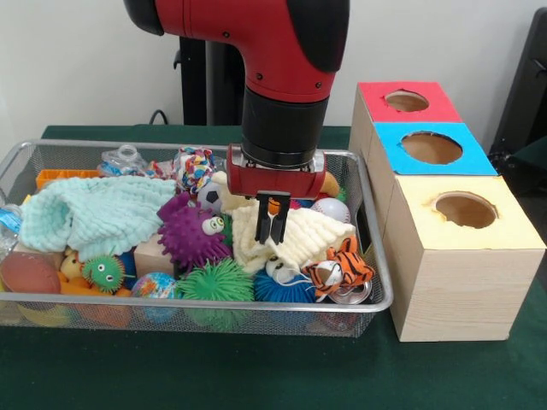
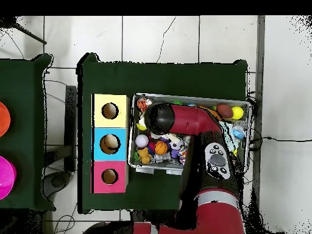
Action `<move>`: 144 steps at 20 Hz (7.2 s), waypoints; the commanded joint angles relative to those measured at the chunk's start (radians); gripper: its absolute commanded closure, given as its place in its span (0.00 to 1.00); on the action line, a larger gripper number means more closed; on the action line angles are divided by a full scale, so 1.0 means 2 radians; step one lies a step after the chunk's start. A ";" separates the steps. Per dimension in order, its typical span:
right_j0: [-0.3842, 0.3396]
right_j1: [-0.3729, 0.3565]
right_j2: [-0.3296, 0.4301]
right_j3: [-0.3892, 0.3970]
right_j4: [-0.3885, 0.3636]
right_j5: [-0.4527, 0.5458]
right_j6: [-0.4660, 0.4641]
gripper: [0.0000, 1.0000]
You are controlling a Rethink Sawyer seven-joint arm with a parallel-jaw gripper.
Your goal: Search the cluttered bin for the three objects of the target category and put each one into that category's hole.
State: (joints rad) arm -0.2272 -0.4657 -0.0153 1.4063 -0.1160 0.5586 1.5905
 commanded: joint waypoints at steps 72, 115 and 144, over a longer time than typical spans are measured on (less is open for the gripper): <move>0.156 -0.017 -0.025 -0.071 0.087 0.254 0.180 1.00; 0.158 0.087 -0.040 -0.277 0.149 0.327 0.249 1.00; 0.157 0.031 -0.064 -0.188 0.134 0.321 0.198 1.00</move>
State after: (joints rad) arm 0.1046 -0.3545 -0.1469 0.9179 0.1626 1.0503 1.8314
